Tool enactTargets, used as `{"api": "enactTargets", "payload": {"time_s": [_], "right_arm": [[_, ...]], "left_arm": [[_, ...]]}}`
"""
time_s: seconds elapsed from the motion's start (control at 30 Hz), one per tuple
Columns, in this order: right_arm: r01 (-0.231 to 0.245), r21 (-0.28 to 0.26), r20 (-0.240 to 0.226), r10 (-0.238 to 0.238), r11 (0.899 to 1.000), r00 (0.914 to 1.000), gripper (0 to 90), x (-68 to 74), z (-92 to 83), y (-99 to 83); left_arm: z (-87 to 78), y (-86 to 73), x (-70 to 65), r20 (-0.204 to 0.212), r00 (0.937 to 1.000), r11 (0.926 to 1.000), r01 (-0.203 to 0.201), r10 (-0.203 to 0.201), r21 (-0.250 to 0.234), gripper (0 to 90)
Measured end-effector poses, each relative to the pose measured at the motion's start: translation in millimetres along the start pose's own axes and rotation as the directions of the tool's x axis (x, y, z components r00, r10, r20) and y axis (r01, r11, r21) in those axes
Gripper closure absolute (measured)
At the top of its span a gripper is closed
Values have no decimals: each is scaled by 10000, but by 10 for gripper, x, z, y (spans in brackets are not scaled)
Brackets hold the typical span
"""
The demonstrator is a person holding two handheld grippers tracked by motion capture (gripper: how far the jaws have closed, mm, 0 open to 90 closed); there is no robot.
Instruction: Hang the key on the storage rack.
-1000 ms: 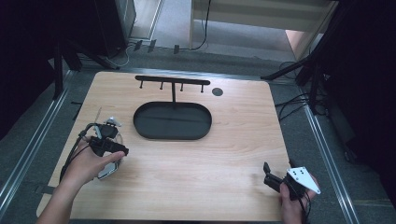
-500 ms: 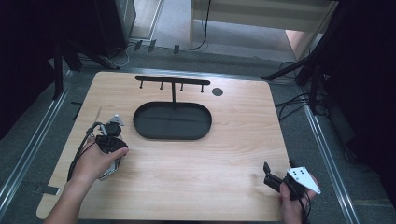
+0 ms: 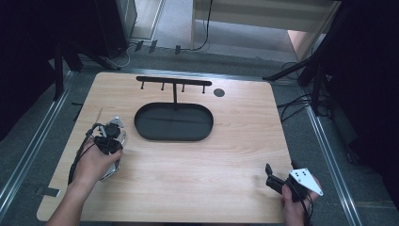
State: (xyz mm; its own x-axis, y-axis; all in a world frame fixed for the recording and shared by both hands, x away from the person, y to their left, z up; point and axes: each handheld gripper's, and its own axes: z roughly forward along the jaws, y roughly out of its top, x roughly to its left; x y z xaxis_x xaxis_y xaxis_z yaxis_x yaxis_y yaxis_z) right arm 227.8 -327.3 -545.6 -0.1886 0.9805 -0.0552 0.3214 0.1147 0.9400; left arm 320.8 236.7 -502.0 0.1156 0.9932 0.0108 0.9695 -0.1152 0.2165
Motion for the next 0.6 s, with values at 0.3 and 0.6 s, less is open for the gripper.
{"api": "enactTargets", "payload": {"time_s": [0.3, 0.6], "right_arm": [[16, 6, 34, -17, 10000, 10000, 52, 4, -1, 0], [18, -27, 70, -17, 10000, 10000, 52, 4, -2, -1]], "left_arm": [[-271, -75, 66, 42, 9999, 9816, 116, -110, -1904, 826], [-542, -194, 72, -146, 9996, 8754, 141, -241, -4832, 827]]}}
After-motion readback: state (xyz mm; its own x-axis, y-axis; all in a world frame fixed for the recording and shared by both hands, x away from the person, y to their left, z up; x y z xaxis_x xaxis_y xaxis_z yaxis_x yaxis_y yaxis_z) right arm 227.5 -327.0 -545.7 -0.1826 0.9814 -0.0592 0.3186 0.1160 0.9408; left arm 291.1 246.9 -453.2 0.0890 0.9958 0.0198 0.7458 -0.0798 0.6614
